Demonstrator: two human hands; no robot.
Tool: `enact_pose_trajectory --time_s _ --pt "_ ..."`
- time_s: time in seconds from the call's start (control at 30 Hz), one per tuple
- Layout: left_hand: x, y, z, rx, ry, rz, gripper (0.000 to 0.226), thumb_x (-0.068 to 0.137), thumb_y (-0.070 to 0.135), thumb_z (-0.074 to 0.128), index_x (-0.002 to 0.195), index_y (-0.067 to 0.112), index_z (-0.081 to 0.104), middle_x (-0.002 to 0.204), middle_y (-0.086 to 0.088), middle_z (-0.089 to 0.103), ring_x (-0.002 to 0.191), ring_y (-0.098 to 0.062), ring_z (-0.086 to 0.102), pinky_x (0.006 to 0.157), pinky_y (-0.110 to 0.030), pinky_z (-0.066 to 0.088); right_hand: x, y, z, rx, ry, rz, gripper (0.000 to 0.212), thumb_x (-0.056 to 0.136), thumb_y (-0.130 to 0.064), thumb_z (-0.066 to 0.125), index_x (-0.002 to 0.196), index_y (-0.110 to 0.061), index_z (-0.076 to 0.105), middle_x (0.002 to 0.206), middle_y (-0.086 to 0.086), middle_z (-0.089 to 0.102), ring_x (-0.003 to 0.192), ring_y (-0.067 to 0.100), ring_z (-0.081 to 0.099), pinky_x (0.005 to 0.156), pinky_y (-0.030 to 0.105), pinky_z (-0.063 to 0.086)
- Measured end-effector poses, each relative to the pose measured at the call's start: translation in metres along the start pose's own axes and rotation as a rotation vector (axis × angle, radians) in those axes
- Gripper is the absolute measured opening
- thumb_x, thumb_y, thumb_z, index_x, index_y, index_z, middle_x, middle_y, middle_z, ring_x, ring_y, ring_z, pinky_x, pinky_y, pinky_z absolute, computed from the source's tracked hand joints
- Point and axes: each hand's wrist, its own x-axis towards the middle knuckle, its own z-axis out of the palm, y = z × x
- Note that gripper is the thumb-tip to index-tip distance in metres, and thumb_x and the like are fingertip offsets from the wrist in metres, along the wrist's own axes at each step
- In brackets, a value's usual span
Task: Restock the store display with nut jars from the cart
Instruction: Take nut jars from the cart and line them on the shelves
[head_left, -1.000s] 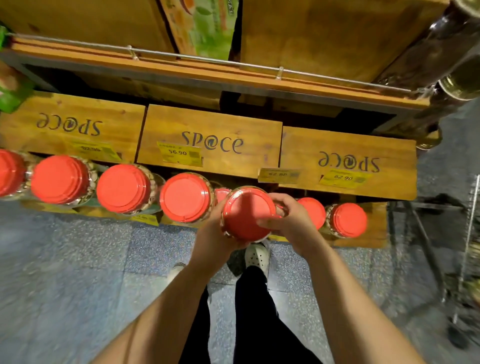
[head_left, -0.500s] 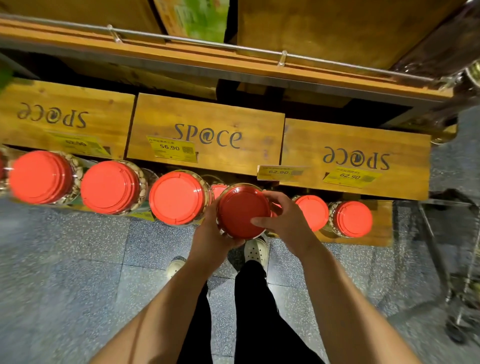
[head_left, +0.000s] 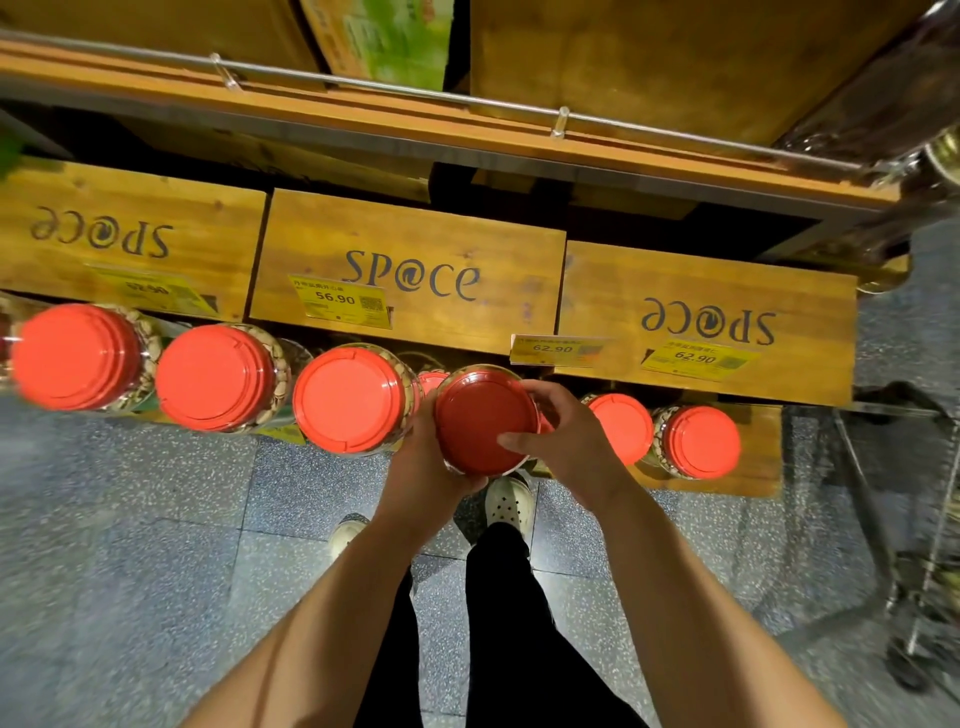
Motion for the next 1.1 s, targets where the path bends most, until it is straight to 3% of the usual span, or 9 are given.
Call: enact_pose_trajectory --time_s 0.07,0.13,0.2,0.3,0.33,0.43,0.57,0.83,1.1 --pt "-0.003 0.008 -0.002 0.053 0.018 0.021 0.122 0.066 0.018 0.094 0.160 0.020 0.016 0.148 -0.002 0.050 0.131 -0.024 0.052 0.099 -0.032 0.045 -0.003 -0.004 -0.001 -0.070 0.009 -0.029 0.068 0.072 -0.015 0.090 0.133 -0.025 0.061 0.130 -0.007 0.061 0.119 0.013 0.055 0.099 0.031 0.049" --pt "-0.008 0.013 -0.006 0.052 0.027 0.012 0.119 0.062 0.012 0.094 0.157 0.019 0.023 0.139 0.012 0.053 0.125 -0.017 0.052 0.096 -0.020 0.045 -0.006 -0.011 -0.001 -0.151 0.018 -0.049 0.066 0.072 -0.011 0.088 0.132 -0.022 0.062 0.120 -0.010 0.062 0.112 0.012 0.057 0.091 0.022 0.047" --pt "-0.010 0.015 -0.009 0.065 0.010 0.010 0.110 0.056 0.004 0.093 0.148 0.017 0.034 0.120 0.021 0.058 0.112 -0.012 0.058 0.082 -0.004 0.041 -0.008 -0.018 -0.002 -0.179 0.042 -0.003 0.068 0.072 -0.013 0.087 0.134 -0.022 0.061 0.114 -0.012 0.062 0.107 0.015 0.060 0.092 0.032 0.053" --pt "-0.020 0.022 -0.018 0.167 -0.019 0.059 0.119 0.053 0.014 0.096 0.152 0.017 0.030 0.133 0.007 0.059 0.121 -0.015 0.059 0.091 -0.012 0.044 -0.021 -0.035 -0.006 -0.202 0.061 0.059 0.073 0.073 -0.018 0.087 0.139 -0.025 0.056 0.129 -0.005 0.061 0.109 0.015 0.060 0.096 0.044 0.055" --pt "-0.026 0.027 -0.023 0.195 -0.027 0.052 0.115 0.058 0.016 0.095 0.152 0.022 0.030 0.137 0.008 0.054 0.123 -0.011 0.057 0.095 -0.013 0.042 -0.026 -0.041 -0.008 -0.218 0.060 0.051 0.073 0.074 -0.019 0.087 0.140 -0.025 0.056 0.135 -0.002 0.059 0.110 0.015 0.058 0.095 0.040 0.055" --pt "-0.048 0.048 -0.040 0.134 -0.053 -0.024 0.087 0.070 0.008 0.087 0.133 0.043 0.039 0.119 0.016 0.060 0.101 -0.003 0.060 0.077 -0.009 0.045 -0.044 -0.060 -0.013 -0.312 0.062 -0.001 0.071 0.077 -0.020 0.087 0.141 -0.024 0.055 0.144 0.000 0.056 0.104 0.015 0.058 0.078 0.022 0.048" --pt "-0.075 0.071 -0.056 0.240 -0.065 0.037 0.092 0.069 0.022 0.092 0.148 0.025 0.044 0.134 0.003 0.064 0.124 -0.020 0.060 0.105 -0.035 0.045 -0.078 -0.083 -0.022 -0.384 0.081 -0.027 0.072 0.078 -0.023 0.087 0.142 -0.024 0.055 0.150 0.002 0.053 0.127 0.023 0.056 0.093 0.030 0.042" --pt "-0.127 0.124 -0.096 0.451 -0.028 0.276 0.078 0.080 0.047 0.082 0.148 0.027 0.049 0.140 -0.003 0.063 0.125 -0.024 0.060 0.102 -0.037 0.051 -0.172 -0.115 -0.034 -0.433 0.249 -0.109 0.075 0.079 -0.030 0.087 0.145 -0.025 0.052 0.148 0.005 0.054 0.134 0.023 0.052 0.095 0.030 0.043" --pt "-0.196 0.165 -0.113 0.459 -0.081 0.579 0.072 0.083 0.059 0.075 0.144 0.028 0.053 0.139 0.007 0.062 0.120 -0.017 0.062 0.100 -0.032 0.050 -0.290 -0.086 -0.032 -0.321 0.474 -0.092 0.071 0.080 -0.034 0.086 0.143 -0.030 0.053 0.140 0.002 0.061 0.127 0.020 0.058 0.102 0.035 0.048"
